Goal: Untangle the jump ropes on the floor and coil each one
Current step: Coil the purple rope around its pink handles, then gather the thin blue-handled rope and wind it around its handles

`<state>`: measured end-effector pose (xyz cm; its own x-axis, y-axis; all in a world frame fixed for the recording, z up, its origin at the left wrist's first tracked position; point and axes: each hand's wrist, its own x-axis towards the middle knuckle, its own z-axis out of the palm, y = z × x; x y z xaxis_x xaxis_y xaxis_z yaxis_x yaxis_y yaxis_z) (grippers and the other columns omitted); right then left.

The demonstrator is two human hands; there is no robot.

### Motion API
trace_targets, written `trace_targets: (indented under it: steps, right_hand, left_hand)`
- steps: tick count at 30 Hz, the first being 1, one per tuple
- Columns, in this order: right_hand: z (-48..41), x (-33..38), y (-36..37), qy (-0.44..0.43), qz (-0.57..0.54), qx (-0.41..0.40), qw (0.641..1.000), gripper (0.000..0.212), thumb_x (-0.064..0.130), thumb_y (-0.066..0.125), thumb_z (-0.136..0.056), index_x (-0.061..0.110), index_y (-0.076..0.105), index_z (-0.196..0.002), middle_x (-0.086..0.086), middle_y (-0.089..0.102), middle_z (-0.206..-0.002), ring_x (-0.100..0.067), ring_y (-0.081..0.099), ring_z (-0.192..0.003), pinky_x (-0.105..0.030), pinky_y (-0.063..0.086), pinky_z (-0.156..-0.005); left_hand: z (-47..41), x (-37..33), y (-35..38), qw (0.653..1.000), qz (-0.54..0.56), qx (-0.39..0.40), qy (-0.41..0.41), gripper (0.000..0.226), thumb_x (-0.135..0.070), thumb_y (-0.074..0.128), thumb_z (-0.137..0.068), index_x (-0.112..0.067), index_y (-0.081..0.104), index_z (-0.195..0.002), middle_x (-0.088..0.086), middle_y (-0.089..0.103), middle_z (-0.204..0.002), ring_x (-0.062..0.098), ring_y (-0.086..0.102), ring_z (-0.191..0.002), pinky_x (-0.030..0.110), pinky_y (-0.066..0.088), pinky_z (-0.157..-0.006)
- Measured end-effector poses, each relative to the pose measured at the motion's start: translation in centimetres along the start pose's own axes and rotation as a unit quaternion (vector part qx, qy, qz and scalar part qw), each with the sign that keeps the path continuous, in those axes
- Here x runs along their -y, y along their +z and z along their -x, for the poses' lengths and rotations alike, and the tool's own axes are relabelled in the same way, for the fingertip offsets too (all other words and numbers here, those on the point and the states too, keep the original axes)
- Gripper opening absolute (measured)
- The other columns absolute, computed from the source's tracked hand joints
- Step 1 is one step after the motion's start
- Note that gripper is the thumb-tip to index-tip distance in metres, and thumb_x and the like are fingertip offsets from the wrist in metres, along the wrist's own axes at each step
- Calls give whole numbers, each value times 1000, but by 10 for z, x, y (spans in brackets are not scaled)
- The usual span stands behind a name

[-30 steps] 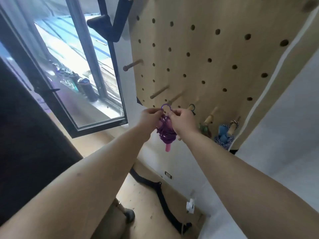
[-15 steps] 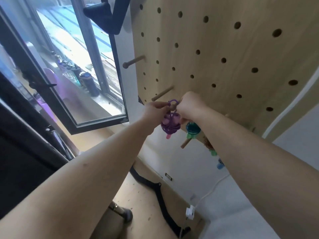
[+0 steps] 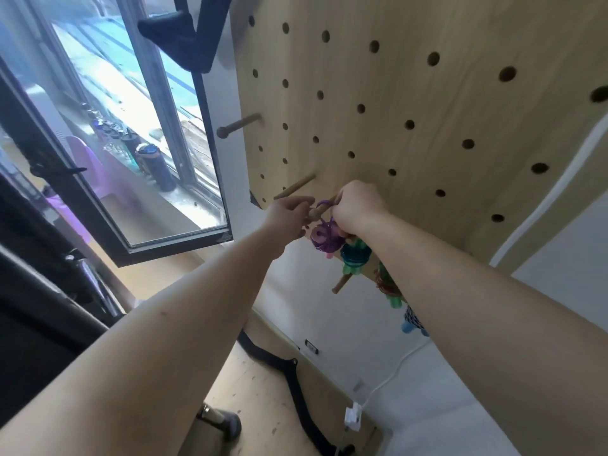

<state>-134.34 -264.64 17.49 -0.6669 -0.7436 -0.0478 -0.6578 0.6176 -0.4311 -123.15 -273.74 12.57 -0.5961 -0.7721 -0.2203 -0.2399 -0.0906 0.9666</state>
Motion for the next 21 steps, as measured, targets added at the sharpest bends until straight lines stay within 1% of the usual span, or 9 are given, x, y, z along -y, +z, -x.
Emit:
trace_targets:
  steps: [2,4,7,10,11,13,15,16,21]
  right_hand:
    - [7,1,-1,-14,-8,-12,1000,20,20,64,-95,12,71,-111,-5,70,-98,-20,66,-81,-27,52,-60]
    - [17,1,-3,-33,-29,-15,999,16,17,62,-95,15,70,-108,-1,68,-96,-18,64,-83,-26,52,-65]
    - [42,5,-3,-62,-68,-24,995,14,12,58,-95,24,65,-98,16,57,-81,-9,58,-78,-17,44,-58]
    - [74,13,4,-76,-111,-23,991,17,15,58,-97,20,66,-111,11,61,-90,-10,61,-76,-13,45,-50]
    - [89,17,7,-74,-138,-19,988,18,16,57,-97,19,64,-113,9,63,-90,-10,64,-71,-13,48,-47]
    - [117,23,18,-80,-170,-13,982,24,17,55,-98,18,64,-120,3,69,-98,-10,70,-71,-18,56,-55]
    - [150,28,32,-83,-173,-1,981,29,17,55,-97,18,64,-124,1,69,-107,-11,72,-76,-20,56,-60]
    - [166,29,39,-82,-168,7,982,28,16,55,-97,18,64,-123,1,69,-107,-11,72,-76,-19,54,-61]
    - [261,31,86,-50,-161,45,985,28,20,58,-93,22,65,-120,0,72,-102,-8,73,-68,-27,61,-71]
  left_hand:
    - [10,1,-4,1000,-26,-3,7,29,-20,47,-103,-20,69,-121,5,73,-109,24,68,-107,40,60,-88]
    - [25,4,-9,999,-36,-1,5,27,-23,46,-104,-21,67,-120,5,71,-112,23,67,-108,43,59,-90]
    - [53,8,-23,999,-40,-21,5,27,-24,47,-105,-20,64,-125,8,69,-116,25,66,-109,46,57,-93]
    - [88,17,-39,998,-46,-35,-1,29,-23,48,-103,-21,62,-128,9,69,-116,24,67,-106,44,57,-91]
    - [102,22,-44,998,-50,-34,-3,29,-22,49,-103,-21,63,-128,10,69,-116,23,67,-101,42,57,-89]
    - [131,37,-55,997,-74,-25,-1,30,-19,49,-101,-20,63,-127,11,69,-115,19,64,-91,33,58,-76]
    - [161,55,-68,993,-119,-17,2,31,-21,51,-100,-22,63,-128,9,69,-114,17,63,-87,25,54,-64]
    - [176,64,-74,990,-141,-15,3,31,-22,52,-100,-23,63,-129,7,69,-114,17,65,-89,24,55,-63]
    - [258,111,-102,981,-196,2,-8,28,-31,53,-96,-36,62,-123,0,68,-116,21,69,-96,39,62,-80]
